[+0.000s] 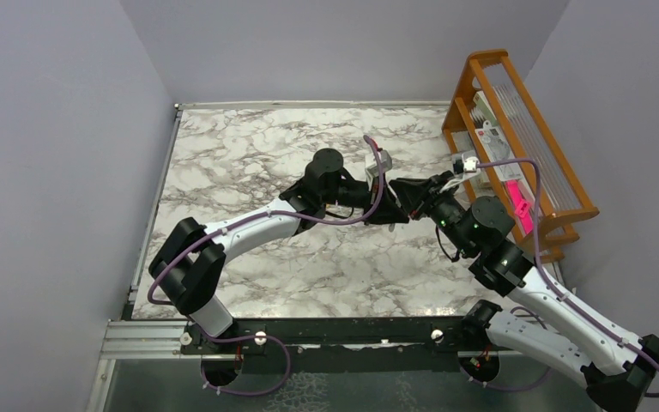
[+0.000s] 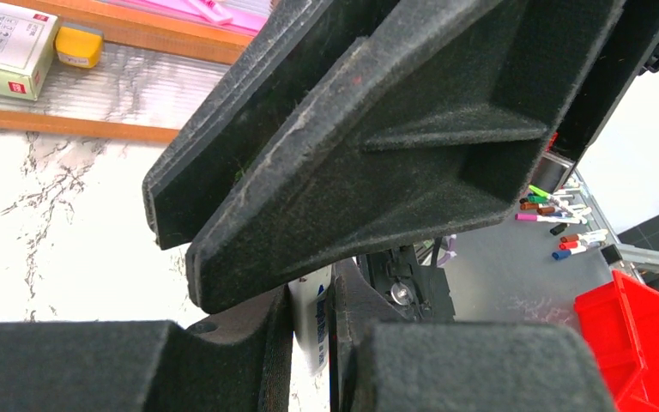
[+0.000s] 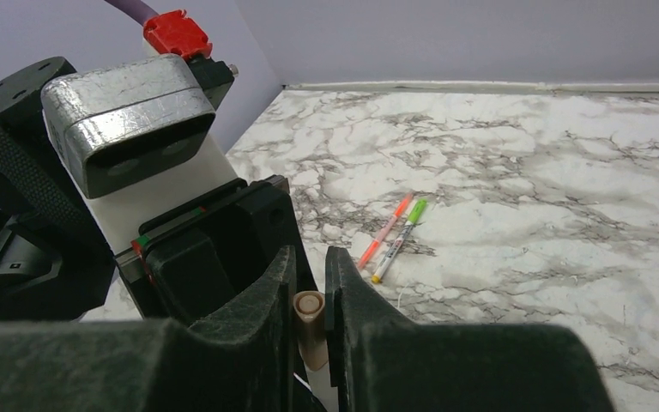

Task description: Insert the pens into the pen caps

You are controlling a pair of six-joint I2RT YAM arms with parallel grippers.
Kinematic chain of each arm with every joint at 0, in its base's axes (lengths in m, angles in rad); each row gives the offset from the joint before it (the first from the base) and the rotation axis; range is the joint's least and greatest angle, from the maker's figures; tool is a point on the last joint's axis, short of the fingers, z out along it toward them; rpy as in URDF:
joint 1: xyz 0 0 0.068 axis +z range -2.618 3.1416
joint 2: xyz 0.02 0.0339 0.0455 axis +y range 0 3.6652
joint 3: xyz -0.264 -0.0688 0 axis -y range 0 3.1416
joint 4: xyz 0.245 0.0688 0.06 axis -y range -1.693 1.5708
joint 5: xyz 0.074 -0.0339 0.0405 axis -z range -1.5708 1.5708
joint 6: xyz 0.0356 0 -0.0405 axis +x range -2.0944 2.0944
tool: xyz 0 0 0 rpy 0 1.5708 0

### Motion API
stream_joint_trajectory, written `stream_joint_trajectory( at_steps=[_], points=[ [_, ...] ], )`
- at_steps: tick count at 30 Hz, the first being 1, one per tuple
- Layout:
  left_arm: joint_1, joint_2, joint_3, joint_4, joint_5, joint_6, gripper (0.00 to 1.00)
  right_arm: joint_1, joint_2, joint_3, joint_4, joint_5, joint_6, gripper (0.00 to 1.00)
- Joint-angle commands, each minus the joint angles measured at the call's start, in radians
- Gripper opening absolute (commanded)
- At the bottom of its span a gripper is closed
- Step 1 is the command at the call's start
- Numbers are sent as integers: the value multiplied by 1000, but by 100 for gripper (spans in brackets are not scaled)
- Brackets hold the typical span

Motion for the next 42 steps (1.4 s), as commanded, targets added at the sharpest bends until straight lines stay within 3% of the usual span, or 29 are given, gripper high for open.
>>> stream_joint_trajectory(
  at_steps=[1, 8, 27, 34, 38, 42],
  points=[
    [79, -23, 15, 162, -149, 7, 0, 42, -7, -6, -153, -186, 17, 16],
    [60, -6, -24, 158, -153, 24, 0, 42, -7, 17, -139, -178, 1, 30],
    [50, -110, -75, 157, -115, 60, 0, 41, -17, 5, -143, -125, 19, 35],
    [52, -108, -90, 150, -5, 78, 0, 42, -111, 52, -167, -74, -35, 35],
    [56, -99, -74, 150, -151, -6, 0, 42, -120, 74, -209, -104, -120, 38],
    [56, -77, -25, 150, -194, -76, 0, 42, -125, 43, -204, -167, -161, 43]
  ],
)
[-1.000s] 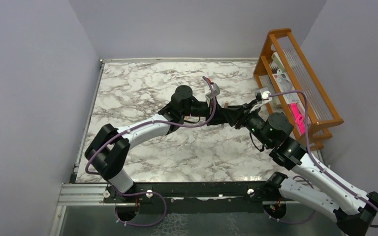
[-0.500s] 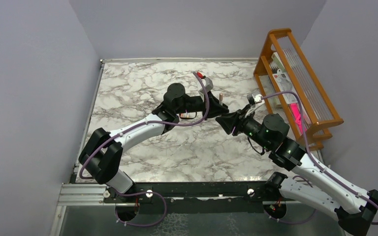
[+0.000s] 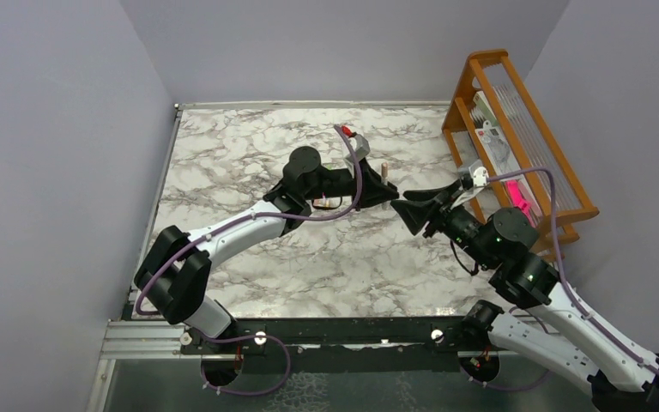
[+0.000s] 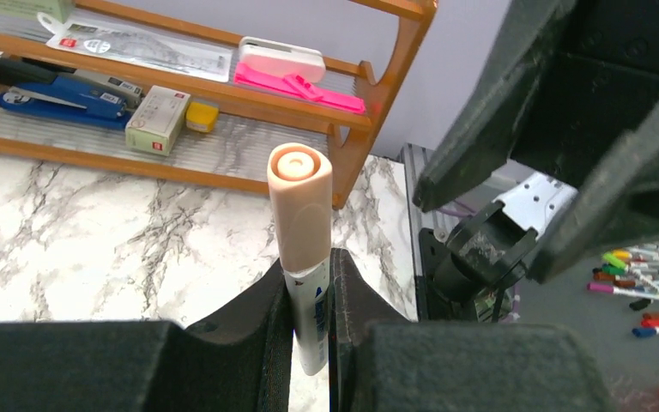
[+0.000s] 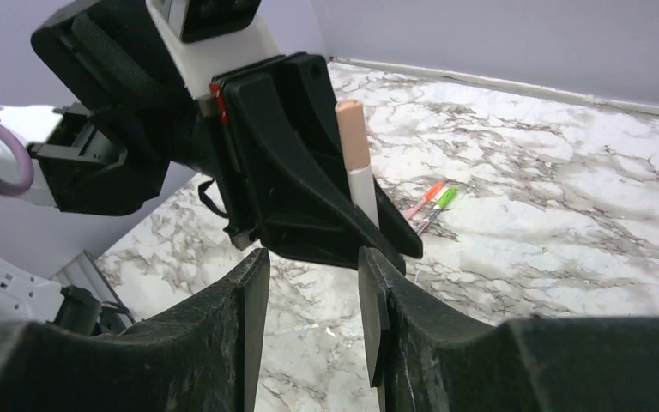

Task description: Insert the pens into the pen caps

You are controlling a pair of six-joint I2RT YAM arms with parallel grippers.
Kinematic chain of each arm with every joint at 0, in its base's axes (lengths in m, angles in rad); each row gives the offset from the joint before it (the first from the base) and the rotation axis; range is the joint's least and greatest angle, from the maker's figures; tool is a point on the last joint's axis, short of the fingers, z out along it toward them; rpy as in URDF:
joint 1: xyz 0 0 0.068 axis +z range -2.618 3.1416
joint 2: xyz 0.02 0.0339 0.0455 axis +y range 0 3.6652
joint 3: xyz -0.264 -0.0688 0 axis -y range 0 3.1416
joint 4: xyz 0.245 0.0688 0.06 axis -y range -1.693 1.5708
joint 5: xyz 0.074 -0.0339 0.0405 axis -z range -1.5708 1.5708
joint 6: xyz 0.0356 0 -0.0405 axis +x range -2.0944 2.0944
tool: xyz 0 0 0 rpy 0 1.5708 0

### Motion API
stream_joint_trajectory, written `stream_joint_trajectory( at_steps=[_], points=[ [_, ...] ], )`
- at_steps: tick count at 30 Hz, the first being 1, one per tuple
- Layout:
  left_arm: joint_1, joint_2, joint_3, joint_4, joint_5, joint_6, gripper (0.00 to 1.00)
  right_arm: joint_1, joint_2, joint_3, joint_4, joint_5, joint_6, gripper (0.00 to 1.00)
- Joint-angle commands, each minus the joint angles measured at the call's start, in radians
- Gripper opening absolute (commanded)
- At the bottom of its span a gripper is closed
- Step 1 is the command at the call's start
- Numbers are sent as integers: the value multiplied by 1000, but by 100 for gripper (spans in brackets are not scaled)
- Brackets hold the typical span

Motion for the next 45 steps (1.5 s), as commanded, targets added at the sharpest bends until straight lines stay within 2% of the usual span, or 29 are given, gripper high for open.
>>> stream_joint_trajectory(
  at_steps=[1, 6, 21, 27, 30, 42, 43, 45],
  points=[
    [0, 15, 68, 24, -83, -99, 0, 3, -3, -18, -32, -64, -78, 44],
    [0, 10, 90, 24, -139, -148, 0, 3, 10, -58, -8, -71, -90, 48],
    [-11, -12, 40, 88, -87, -277, 0, 3, 39, -80, 94, 47, -66, 47],
    [-23, -5, 17, 121, -73, -309, 0, 3, 74, -88, 129, 42, -65, 44],
    [-29, -14, 6, 133, -69, -319, 0, 3, 78, -101, 162, 29, -59, 36],
    [-32, -43, 12, 156, -61, -345, 0, 3, 109, -108, 181, 4, -62, 35],
    [-32, -44, 12, 158, -60, -346, 0, 3, 107, -109, 181, 5, -59, 31],
    [-33, -46, 10, 159, -61, -342, 0, 3, 100, -110, 180, 4, -54, 12]
  ],
)
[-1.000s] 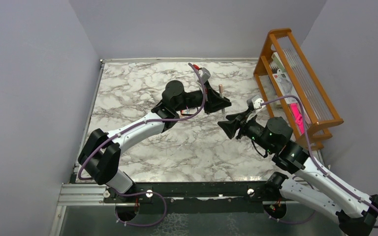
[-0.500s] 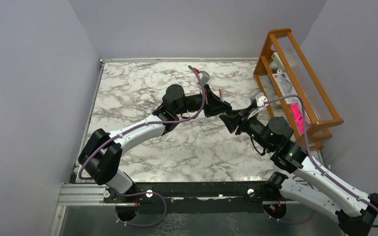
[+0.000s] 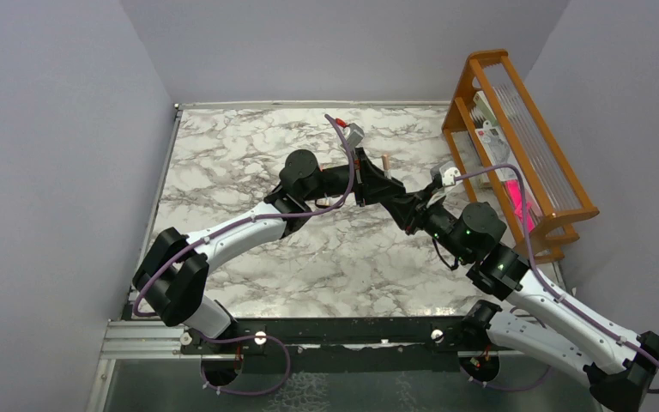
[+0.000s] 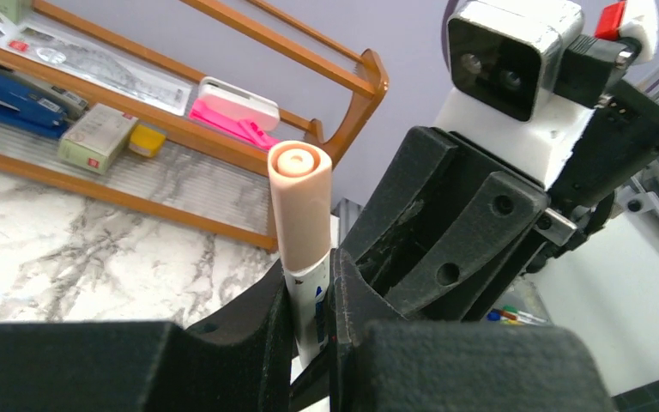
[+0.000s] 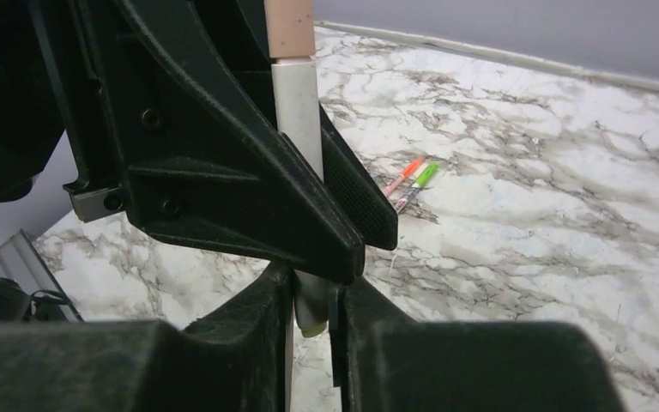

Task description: Insert the pens into the pen caps

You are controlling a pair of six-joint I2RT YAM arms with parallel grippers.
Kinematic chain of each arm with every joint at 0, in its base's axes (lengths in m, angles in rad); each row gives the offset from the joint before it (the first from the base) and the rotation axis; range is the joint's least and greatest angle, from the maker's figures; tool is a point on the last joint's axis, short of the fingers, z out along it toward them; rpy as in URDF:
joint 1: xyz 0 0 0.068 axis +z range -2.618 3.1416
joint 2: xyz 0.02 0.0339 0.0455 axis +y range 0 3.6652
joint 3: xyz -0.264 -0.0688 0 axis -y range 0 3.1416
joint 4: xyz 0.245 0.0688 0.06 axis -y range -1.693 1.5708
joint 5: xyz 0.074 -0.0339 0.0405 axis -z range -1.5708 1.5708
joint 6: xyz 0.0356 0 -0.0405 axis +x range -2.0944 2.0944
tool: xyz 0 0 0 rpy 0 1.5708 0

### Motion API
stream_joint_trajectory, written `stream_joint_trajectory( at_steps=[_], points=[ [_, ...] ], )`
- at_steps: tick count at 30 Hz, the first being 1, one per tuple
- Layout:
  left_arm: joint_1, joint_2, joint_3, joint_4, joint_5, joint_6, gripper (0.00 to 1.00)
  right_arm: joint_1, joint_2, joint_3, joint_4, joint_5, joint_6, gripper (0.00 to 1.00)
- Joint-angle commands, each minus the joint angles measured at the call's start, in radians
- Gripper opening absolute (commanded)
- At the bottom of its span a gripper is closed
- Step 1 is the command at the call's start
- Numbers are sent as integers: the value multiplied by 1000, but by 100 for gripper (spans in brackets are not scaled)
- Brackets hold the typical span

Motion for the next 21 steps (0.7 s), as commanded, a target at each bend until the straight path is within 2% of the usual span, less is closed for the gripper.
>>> stream_joint_trajectory(
  at_steps=[1, 4, 5, 7, 11, 13, 16, 21],
  points=[
    [-6, -38, 1, 46, 22, -9, 0, 4, -15, -14, 34, -18, 15, 4],
    [-8, -38, -3, 47, 20, -4, 2, 4, -29, -15, 34, -22, 34, 1],
    [-8, -38, -5, 50, 23, 1, 6, 3, -35, -18, 36, -35, 38, 1],
    [-8, -42, -9, 53, 28, 14, 18, 4, -55, -26, 49, -56, 44, 1],
    [-8, -64, -18, 62, 39, 44, 53, 4, -141, -75, 113, -85, 69, 1],
    [-8, -81, -24, 67, 45, 59, 62, 3, -172, -88, 121, -98, 78, 1],
    [-8, -106, -41, 85, 47, 74, 66, 4, -180, -85, 109, -133, 92, 1],
    [-8, -132, -68, 165, 79, 50, 67, 3, -180, -97, 155, -218, 123, 1]
  ],
)
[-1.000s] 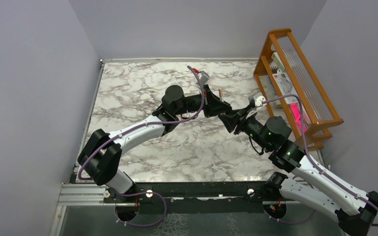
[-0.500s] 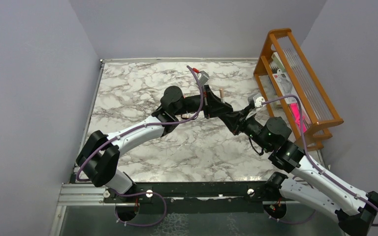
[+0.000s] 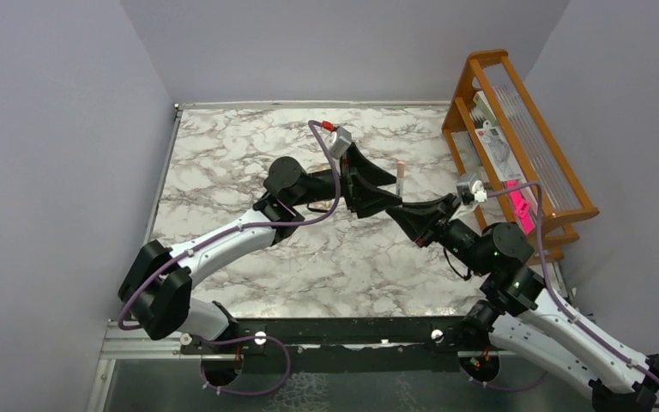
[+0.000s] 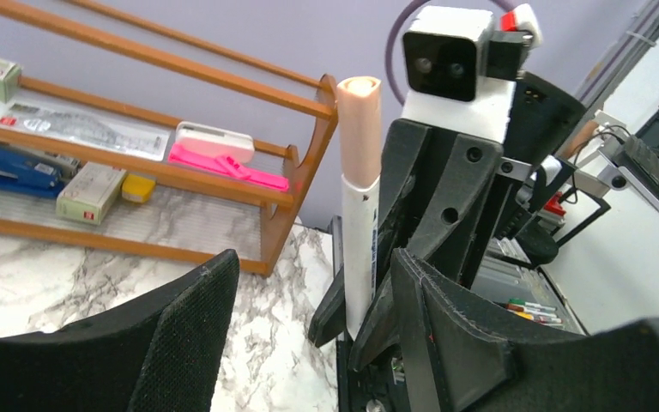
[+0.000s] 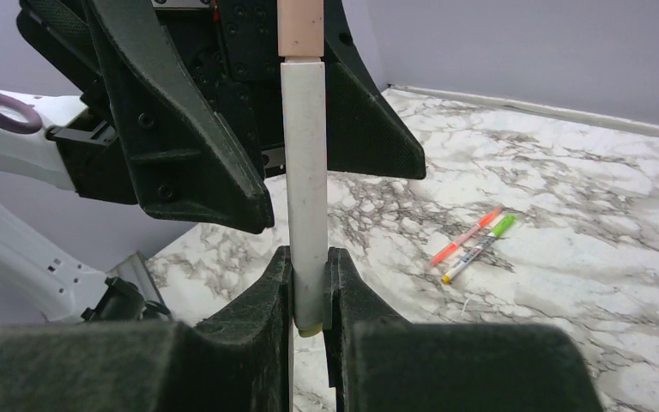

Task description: Insert the pens into the pen caps

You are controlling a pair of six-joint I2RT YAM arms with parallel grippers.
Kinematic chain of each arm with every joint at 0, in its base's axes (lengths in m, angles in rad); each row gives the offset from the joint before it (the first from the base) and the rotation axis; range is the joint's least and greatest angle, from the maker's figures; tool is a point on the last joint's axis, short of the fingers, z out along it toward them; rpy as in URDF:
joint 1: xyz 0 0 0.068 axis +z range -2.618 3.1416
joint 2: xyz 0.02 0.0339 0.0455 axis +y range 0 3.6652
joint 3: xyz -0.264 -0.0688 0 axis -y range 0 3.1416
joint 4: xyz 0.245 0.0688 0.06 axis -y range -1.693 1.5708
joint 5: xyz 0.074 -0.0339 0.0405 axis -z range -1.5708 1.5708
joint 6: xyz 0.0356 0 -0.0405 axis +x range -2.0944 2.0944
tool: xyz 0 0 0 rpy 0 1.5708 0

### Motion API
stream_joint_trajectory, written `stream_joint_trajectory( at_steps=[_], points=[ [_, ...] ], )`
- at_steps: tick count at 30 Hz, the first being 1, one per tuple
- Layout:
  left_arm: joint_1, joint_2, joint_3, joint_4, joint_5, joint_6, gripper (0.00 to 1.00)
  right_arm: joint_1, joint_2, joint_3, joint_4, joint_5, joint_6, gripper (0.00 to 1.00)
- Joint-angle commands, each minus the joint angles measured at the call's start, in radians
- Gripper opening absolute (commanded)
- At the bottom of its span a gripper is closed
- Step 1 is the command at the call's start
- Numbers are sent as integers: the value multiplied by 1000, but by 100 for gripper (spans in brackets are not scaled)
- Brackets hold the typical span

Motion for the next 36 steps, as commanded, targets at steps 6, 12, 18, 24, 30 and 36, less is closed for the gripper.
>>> stream_joint_trajectory(
  at_steps=[6, 12, 18, 24, 30, 36],
  points=[
    [-3, -11, -38, 339, 169, -143, 70, 4, 20, -4, 109, -185, 46, 1],
    [-3, 19, -47, 453, 183, -217, 47, 4, 37, -3, 155, -243, 65, 1],
    [-3, 19, -57, 454, 184, -216, 33, 4, 39, -9, 170, -241, 71, 1],
    [-4, 23, -74, 452, 182, -217, 44, 4, 53, 0, 192, -230, 60, 1],
    [-5, 17, -87, 440, 160, -211, 0, 4, 72, 2, 205, -241, 57, 1],
    [-5, 15, -88, 411, 143, -176, 0, 4, 78, 9, 162, -245, 34, 1]
  ],
)
